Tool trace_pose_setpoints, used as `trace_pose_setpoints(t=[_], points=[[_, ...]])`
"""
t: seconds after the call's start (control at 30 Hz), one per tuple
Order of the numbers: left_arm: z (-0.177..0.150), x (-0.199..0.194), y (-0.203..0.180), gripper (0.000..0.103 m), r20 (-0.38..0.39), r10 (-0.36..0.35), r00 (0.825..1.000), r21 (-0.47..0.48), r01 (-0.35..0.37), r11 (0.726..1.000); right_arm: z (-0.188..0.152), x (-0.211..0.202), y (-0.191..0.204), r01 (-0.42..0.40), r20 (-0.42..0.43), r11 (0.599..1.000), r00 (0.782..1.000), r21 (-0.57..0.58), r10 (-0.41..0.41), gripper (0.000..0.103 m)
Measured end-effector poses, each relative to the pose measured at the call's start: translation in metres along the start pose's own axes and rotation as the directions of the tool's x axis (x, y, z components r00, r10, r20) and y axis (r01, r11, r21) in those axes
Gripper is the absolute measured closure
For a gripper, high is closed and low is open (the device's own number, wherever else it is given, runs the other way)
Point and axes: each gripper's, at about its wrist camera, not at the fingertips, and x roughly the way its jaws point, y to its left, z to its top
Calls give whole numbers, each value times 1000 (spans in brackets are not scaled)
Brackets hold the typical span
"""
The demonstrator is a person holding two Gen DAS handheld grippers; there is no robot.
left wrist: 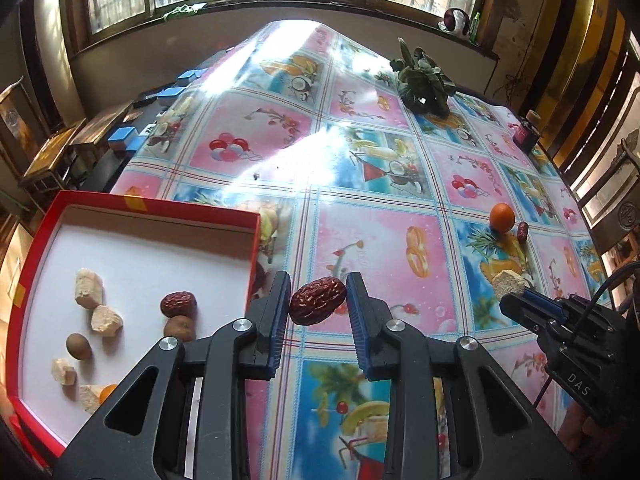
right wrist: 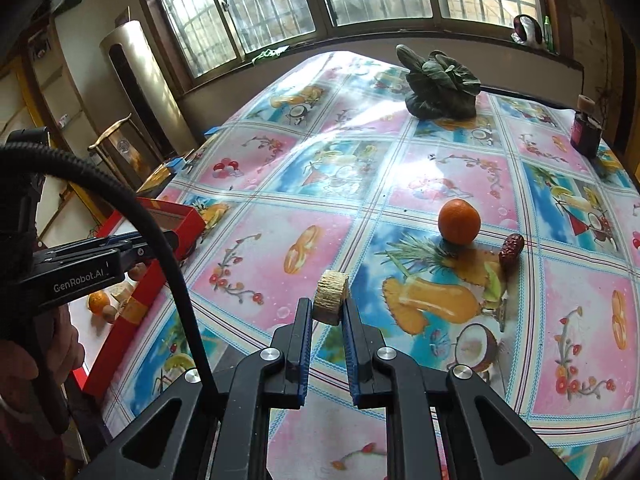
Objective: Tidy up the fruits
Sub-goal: 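Carry the date and cake into the tray, lowering them inside, then open both tools, releasing the date and cake in the tray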
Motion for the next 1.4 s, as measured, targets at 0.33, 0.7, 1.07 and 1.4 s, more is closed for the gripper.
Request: trace_pose_setpoints(t=[0.33,0.7,1.07,1.4], points=[[-13,-34,63,75,25,49,998,-79,-47,996,9,5,56,-78,-6,992,997,-103,78,89],[-39,-63,121,75,69,137,988,-125,-127,984,19,17,116,-146,-25,965,989,-216,144,89],[-50,-50,159,75,31,205,978,-194,-195,961,23,39,168,-198,-77,931,980,-308,183,89],[-52,-29,167,75,12,249,968,-205,-241,949,19,70,208,-225,-144,901,972,-371,184,89]])
